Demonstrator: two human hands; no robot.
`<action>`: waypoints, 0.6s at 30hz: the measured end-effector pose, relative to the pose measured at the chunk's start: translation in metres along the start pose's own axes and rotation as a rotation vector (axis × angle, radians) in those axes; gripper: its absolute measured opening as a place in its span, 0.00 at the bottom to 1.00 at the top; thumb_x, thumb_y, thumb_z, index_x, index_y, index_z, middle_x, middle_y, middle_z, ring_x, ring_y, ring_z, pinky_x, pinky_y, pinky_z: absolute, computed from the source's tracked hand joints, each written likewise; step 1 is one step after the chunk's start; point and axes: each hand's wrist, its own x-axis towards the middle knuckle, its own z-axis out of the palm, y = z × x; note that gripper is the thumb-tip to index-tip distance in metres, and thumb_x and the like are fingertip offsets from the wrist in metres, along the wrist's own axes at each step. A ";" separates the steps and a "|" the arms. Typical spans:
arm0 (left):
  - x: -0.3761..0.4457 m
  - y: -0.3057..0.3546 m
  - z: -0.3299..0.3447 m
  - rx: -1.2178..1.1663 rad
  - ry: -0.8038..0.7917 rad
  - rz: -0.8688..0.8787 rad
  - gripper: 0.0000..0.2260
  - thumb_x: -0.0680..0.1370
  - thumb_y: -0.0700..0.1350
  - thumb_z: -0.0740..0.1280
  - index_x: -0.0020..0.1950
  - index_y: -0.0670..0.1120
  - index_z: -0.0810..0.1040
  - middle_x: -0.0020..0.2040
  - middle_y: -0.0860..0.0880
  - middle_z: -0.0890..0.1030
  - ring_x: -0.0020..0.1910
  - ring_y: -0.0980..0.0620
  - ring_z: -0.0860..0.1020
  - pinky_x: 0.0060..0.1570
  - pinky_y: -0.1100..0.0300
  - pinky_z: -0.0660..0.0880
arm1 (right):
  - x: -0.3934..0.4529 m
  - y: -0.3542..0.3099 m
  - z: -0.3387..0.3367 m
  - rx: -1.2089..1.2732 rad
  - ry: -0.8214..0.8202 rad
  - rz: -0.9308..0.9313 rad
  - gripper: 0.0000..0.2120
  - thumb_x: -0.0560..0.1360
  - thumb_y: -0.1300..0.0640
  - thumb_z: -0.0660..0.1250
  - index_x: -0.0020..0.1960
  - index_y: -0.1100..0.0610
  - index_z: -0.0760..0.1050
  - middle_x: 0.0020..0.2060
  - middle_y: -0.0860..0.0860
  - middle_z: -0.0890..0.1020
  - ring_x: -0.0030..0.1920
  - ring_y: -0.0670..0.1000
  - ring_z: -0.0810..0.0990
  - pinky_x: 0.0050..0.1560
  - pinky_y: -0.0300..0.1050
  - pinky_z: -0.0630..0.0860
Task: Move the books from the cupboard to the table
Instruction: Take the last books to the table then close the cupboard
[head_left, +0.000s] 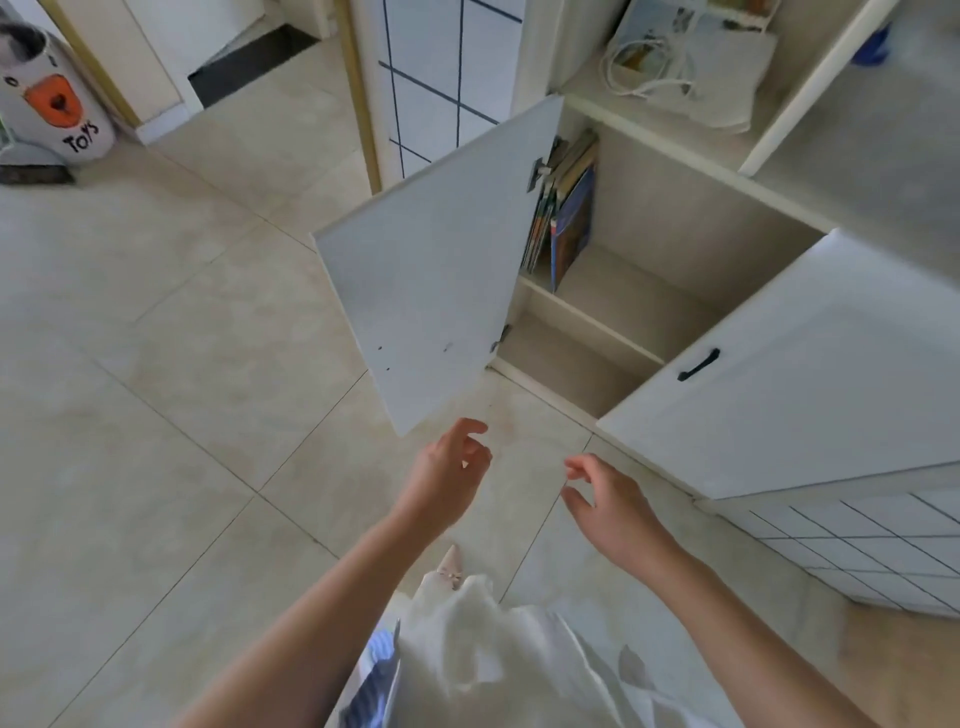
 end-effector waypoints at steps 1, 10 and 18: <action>0.013 0.006 0.001 0.013 -0.002 0.009 0.12 0.79 0.41 0.62 0.62 0.46 0.74 0.49 0.49 0.84 0.52 0.51 0.80 0.47 0.62 0.70 | 0.009 0.000 -0.008 0.005 0.004 0.001 0.17 0.79 0.55 0.62 0.67 0.56 0.68 0.61 0.49 0.76 0.63 0.49 0.73 0.62 0.40 0.68; 0.137 0.053 0.038 -0.007 0.034 -0.062 0.13 0.78 0.41 0.65 0.62 0.47 0.74 0.48 0.52 0.80 0.51 0.51 0.79 0.48 0.62 0.71 | 0.128 0.021 -0.111 -0.148 0.009 -0.080 0.24 0.77 0.58 0.65 0.71 0.59 0.64 0.68 0.54 0.70 0.69 0.54 0.67 0.67 0.43 0.63; 0.227 0.092 0.097 0.107 0.098 -0.165 0.19 0.77 0.41 0.65 0.68 0.46 0.70 0.63 0.47 0.74 0.61 0.47 0.73 0.61 0.56 0.70 | 0.251 0.009 -0.206 -0.354 -0.006 -0.350 0.30 0.77 0.60 0.64 0.75 0.56 0.55 0.73 0.54 0.62 0.73 0.54 0.60 0.68 0.46 0.63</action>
